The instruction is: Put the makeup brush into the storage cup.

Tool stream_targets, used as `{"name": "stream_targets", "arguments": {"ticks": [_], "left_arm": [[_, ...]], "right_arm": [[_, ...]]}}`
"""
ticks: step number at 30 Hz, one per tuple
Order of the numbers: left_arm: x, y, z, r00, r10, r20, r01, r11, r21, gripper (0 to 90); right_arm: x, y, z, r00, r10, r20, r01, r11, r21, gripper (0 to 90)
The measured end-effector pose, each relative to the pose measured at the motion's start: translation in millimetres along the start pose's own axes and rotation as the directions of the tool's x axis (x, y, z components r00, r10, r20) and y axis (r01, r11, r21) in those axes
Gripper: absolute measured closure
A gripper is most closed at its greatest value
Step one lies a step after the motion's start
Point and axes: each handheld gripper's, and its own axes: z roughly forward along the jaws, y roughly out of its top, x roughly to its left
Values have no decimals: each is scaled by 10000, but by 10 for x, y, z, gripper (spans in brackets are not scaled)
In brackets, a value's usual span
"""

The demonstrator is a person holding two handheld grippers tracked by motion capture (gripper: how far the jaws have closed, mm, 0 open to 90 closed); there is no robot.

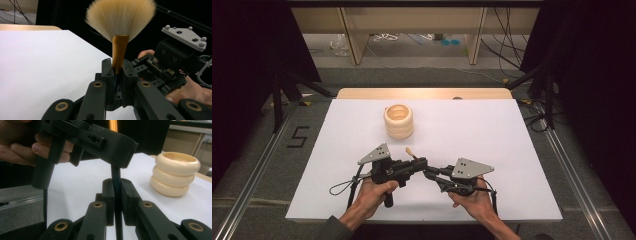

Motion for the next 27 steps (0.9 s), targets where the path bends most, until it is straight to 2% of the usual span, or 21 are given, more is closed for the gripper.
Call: {"name": "stream_targets", "arguments": {"ticks": [3,5,6,7,8,9,10,11,13,14,16,19,20,22,24,26,27], "left_arm": [[4,21,-15,10000,70,-3,-70,10000,28,833],[3,32,-34,9996,12,-274,-9,9999,123,833],[15,40,-41,9996,109,-278,-104,9998,168,833],[16,42,-50,9991,12,-419,-3,9998,214,833],[27,46,-56,9989,86,-458,-74,9996,271,833],[37,51,-61,9984,169,-536,-153,9994,308,833],[38,56,-71,9975,121,-702,-96,9993,357,833],[55,69,-79,9968,405,-683,-375,9983,444,833],[67,92,-91,9938,704,-860,-659,9963,544,833],[59,100,-102,9914,636,-1145,-566,9964,635,833],[69,127,-118,9861,884,-1408,-782,9940,765,833],[103,162,-142,9772,1132,-1795,-972,9907,953,833],[119,170,-150,9737,1189,-1941,-1008,9898,1007,833],[156,188,-166,9660,1424,-2159,-1192,9860,1169,833],[191,202,-180,9611,1370,-2397,-1117,9869,1163,832],[243,225,-198,9512,1663,-2600,-1344,9815,1360,832],[268,231,-202,9482,1656,-2712,-1314,9814,1396,832]], "right_arm": [[0,-7,9,9997,-27,240,24,9999,125,684],[-2,-4,6,9990,173,411,-177,9998,104,591],[-5,1,-8,9983,250,532,-264,9993,250,555],[-11,2,-10,9973,316,666,-330,9993,189,525],[-21,3,-17,9970,456,631,-467,9988,150,498],[-23,5,-32,9949,558,841,-579,9981,228,476],[-33,7,-45,9944,676,812,-702,9971,297,457],[-44,8,-61,9930,707,950,-740,9967,321,441],[-57,8,-89,9900,909,1076,-946,9950,303,411],[-61,12,-104,9881,986,1182,-1034,9940,353,398],[-80,11,-121,9866,1014,1275,-1055,9941,253,379],[-102,16,-177,9819,993,1610,-1098,9922,582,345],[-111,10,-182,9799,998,1729,-1100,9926,507,338],[-121,2,-213,9745,1242,1871,-1384,9883,649,304],[-133,-6,-242,9696,1371,2025,-1553,9849,769,290],[-150,-21,-261,9668,1390,2145,-1585,9844,764,277],[-158,-25,-271,9661,1447,2140,-1652,9829,810,269]]}}
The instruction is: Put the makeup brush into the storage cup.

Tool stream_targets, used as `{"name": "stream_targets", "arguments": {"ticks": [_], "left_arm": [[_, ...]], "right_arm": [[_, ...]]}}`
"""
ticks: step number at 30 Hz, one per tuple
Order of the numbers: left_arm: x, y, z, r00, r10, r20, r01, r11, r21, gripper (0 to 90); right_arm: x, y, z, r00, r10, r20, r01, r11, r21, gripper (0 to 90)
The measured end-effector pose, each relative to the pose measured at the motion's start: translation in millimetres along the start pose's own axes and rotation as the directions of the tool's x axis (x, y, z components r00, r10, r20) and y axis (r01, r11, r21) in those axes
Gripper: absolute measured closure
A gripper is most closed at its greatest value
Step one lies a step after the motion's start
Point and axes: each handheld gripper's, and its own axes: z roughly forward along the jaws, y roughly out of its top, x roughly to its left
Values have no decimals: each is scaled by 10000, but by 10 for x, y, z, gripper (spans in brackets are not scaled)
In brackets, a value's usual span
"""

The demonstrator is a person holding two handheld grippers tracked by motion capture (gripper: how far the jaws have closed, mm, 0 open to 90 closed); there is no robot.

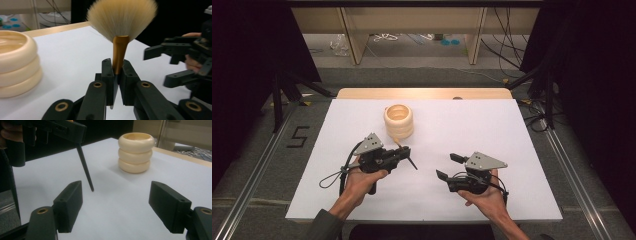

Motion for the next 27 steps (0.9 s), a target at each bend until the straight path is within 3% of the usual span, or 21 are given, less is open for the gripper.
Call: {"name": "stream_targets", "arguments": {"ticks": [5,10,15,22,26,27], "left_arm": [[126,20,-11,9987,-247,-441,244,9997,-71,832],[227,69,-37,9959,-39,-902,32,10000,-86,832],[305,143,-54,9928,-81,-1199,57,9998,-210,832],[399,243,-18,9872,-12,-1593,-15,9999,-168,833],[446,325,18,9843,68,-1766,-95,9999,-142,832],[459,347,20,9832,70,-1824,-98,9998,-145,833]], "right_arm": [[-44,-21,-34,9996,160,250,-163,9998,100,255],[-74,-41,-64,9987,302,418,-300,9995,-50,241],[-117,-63,-124,9966,377,731,-369,9992,-127,228],[-140,-91,-182,9956,526,769,-525,9986,-37,221],[-148,-101,-198,9955,514,799,-508,9987,-102,223],[-164,-102,-202,9954,306,903,-289,9994,-200,223]]}}
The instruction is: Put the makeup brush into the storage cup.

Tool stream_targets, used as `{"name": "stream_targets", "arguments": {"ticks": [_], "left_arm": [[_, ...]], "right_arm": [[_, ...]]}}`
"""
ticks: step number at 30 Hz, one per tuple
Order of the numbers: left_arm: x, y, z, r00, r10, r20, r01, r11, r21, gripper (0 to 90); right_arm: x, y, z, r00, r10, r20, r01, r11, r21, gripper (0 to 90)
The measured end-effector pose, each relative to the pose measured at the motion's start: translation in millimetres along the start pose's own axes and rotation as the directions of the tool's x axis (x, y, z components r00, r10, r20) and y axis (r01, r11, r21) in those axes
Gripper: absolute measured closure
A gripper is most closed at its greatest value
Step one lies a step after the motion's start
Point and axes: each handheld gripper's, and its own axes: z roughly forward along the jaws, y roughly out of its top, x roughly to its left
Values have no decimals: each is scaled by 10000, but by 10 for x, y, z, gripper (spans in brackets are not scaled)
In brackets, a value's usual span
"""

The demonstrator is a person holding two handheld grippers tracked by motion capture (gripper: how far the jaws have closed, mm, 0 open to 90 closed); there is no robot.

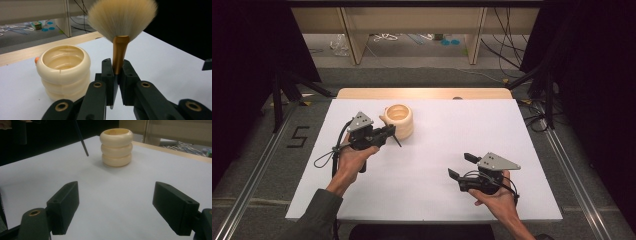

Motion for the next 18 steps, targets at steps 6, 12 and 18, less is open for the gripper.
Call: {"name": "stream_targets", "arguments": {"ticks": [6,12,18], "left_arm": [[95,131,-2,9994,55,-351,-53,10000,64,832],[175,222,31,9984,-147,-543,148,9999,25,832],[234,308,57,9980,-131,-619,133,9999,35,832]], "right_arm": [[-1,-17,-18,9996,265,-39,-265,9996,31,223],[-17,-16,-31,9999,57,132,-57,10000,-10,221],[-9,-20,-42,9998,164,81,-165,9996,228,221]]}}
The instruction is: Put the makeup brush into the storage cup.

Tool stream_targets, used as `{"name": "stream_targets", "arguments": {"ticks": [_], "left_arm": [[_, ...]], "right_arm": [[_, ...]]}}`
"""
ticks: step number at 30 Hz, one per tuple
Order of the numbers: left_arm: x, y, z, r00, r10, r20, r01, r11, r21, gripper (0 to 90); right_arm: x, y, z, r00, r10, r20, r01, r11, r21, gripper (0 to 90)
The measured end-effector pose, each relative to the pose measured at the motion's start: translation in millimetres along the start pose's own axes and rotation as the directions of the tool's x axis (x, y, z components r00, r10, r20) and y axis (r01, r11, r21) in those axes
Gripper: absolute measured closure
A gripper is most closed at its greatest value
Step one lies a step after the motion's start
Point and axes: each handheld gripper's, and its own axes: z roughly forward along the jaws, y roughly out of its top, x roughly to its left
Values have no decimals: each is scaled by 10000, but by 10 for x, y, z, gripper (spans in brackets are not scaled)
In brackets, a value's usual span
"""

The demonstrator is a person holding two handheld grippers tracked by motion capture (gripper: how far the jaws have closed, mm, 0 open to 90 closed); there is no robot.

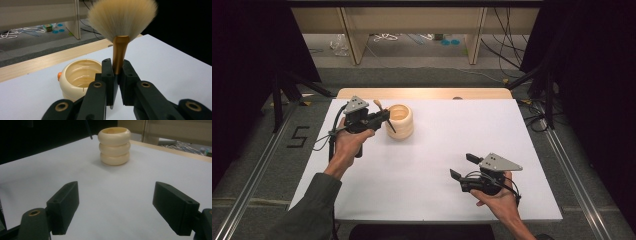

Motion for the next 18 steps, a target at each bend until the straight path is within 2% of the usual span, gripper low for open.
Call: {"name": "stream_targets", "arguments": {"ticks": [3,5,6,9,18], "left_arm": [[10,40,18,9999,-119,-73,119,9999,-6,832],[29,62,40,9999,-72,-111,72,10000,-9,832],[37,72,53,9999,-117,-127,117,9999,0,832],[60,109,83,9996,-215,-164,216,9998,17,832],[70,236,133,9995,-89,-318,87,10000,-47,832]], "right_arm": [[9,-4,17,9999,99,-114,-101,9998,-153,222],[4,1,1,10000,12,-43,-12,10000,36,221],[-4,0,6,9999,-117,-5,117,9999,-61,222],[-1,-3,15,9999,-125,-99,123,9998,-132,222],[-2,-6,19,9999,-124,-31,124,9999,-101,222]]}}
